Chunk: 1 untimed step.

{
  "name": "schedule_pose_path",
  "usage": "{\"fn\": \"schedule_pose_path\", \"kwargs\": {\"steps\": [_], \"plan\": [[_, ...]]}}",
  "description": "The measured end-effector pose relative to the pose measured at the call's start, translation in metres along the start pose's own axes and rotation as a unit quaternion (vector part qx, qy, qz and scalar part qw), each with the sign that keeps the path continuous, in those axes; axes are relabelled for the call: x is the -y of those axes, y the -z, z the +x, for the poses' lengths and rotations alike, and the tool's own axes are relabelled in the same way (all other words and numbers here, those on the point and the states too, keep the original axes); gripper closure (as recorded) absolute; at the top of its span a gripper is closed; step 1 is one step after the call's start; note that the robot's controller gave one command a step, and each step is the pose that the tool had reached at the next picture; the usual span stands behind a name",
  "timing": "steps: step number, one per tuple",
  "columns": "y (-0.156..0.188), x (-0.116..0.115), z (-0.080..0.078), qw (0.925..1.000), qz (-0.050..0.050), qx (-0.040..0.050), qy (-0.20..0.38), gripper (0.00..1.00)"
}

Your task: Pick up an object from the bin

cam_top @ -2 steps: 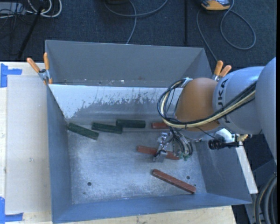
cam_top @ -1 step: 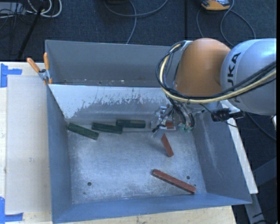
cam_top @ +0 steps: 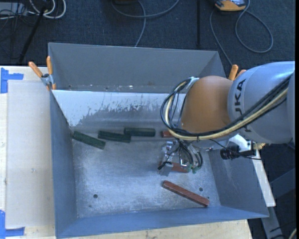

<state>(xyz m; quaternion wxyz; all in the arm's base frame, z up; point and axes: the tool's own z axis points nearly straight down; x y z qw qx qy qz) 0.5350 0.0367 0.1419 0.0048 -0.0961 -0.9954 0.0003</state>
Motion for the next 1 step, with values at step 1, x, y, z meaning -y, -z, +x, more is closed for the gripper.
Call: {"fn": "schedule_pose_path", "kwargs": {"steps": [1], "plan": [[0.0026, 0.0000, -0.0032, 1.0000, -0.001, 0.0039, -0.002, 0.00]]}}
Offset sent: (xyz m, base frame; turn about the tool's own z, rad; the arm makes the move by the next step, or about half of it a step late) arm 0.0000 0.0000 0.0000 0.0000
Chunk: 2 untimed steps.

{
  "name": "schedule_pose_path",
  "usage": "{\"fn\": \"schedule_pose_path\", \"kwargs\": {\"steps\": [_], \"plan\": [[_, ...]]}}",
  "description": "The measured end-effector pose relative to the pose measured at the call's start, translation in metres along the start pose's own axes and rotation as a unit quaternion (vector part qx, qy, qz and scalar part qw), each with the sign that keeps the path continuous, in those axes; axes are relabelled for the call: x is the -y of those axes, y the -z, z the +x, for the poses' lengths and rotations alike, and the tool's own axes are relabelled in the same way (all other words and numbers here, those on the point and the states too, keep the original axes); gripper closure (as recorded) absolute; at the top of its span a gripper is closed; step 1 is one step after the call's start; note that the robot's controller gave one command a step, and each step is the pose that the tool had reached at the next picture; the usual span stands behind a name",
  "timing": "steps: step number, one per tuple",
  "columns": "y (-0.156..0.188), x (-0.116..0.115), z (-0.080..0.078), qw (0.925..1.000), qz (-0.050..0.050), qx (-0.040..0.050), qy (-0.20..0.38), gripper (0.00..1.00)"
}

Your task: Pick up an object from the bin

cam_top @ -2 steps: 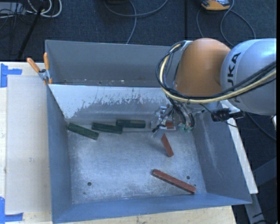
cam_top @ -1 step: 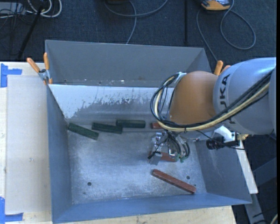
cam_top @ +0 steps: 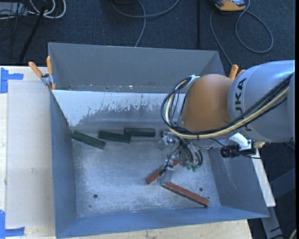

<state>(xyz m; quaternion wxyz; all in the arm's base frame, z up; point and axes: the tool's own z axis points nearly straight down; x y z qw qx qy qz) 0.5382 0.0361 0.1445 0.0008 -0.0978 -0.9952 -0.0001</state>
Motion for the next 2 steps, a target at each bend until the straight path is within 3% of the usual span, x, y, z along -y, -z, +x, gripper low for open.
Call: {"fn": "schedule_pose_path", "kwargs": {"steps": [1, 2], "plan": [[-0.0793, 0.0367, 0.0297, 1.0000, 0.002, -0.0043, 0.004, 0.00], [-0.0753, 0.0351, 0.0270, 1.0000, 0.000, -0.0002, 0.003, 1.00]]}}
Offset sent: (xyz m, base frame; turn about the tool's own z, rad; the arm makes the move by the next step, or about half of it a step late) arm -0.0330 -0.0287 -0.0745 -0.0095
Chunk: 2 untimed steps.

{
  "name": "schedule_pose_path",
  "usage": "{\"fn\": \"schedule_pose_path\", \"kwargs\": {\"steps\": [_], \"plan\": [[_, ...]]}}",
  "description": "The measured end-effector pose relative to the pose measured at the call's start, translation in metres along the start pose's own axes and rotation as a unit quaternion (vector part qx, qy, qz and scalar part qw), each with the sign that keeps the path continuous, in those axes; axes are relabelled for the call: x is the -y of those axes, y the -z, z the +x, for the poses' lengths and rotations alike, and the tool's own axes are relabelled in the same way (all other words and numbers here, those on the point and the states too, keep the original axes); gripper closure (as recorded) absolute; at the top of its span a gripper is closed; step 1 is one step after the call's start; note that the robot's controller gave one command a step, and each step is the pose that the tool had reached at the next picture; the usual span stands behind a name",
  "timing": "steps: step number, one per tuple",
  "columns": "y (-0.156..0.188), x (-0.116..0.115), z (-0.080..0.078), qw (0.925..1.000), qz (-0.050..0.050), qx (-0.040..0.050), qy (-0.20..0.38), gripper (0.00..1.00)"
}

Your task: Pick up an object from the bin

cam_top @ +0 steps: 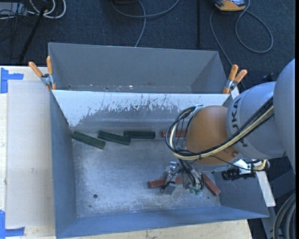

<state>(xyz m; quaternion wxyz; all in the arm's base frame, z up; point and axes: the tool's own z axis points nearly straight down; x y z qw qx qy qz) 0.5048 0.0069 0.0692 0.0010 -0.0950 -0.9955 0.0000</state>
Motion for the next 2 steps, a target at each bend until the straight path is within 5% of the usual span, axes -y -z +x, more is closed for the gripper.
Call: {"fn": "schedule_pose_path", "kwargs": {"steps": [1, 2], "plan": [[0.1258, -0.0118, -0.0356, 0.9999, -0.001, 0.0055, -0.010, 1.00], [0.1212, -0.0112, -0.0336, 0.9999, 0.000, 0.0012, -0.010, 0.00]]}}
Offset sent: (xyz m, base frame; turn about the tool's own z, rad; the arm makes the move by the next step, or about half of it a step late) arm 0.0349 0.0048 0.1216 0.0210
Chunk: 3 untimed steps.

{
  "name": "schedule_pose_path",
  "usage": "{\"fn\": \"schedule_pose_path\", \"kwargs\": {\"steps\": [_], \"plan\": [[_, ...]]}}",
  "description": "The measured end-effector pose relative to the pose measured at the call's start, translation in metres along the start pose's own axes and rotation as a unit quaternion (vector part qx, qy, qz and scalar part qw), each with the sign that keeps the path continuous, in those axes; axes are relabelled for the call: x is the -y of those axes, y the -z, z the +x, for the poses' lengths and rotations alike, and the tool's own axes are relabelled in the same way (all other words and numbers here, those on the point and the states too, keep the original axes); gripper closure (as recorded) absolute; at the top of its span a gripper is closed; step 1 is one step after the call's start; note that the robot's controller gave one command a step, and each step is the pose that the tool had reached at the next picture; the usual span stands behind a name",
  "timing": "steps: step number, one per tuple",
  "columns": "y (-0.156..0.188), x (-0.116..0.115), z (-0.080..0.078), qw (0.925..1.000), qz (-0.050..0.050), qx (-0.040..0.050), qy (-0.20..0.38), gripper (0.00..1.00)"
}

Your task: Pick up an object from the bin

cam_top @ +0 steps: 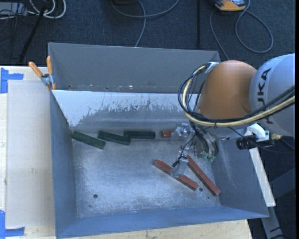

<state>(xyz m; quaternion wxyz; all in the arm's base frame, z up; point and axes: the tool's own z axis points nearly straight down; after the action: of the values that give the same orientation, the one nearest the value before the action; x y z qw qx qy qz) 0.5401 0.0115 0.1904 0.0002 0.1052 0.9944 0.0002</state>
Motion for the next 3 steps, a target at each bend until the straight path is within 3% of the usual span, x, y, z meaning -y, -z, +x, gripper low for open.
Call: {"fn": "schedule_pose_path", "kwargs": {"steps": [1, 2, 3], "plan": [[-0.083, 0.056, 0.057, 0.9998, 0.002, -0.0072, -0.018, 0.00], [-0.123, 0.048, 0.011, 0.9998, 0.000, 0.0000, 0.019, 0.00], [-0.121, 0.049, 0.011, 0.9999, 0.000, 0.0003, 0.017, 1.00]]}}
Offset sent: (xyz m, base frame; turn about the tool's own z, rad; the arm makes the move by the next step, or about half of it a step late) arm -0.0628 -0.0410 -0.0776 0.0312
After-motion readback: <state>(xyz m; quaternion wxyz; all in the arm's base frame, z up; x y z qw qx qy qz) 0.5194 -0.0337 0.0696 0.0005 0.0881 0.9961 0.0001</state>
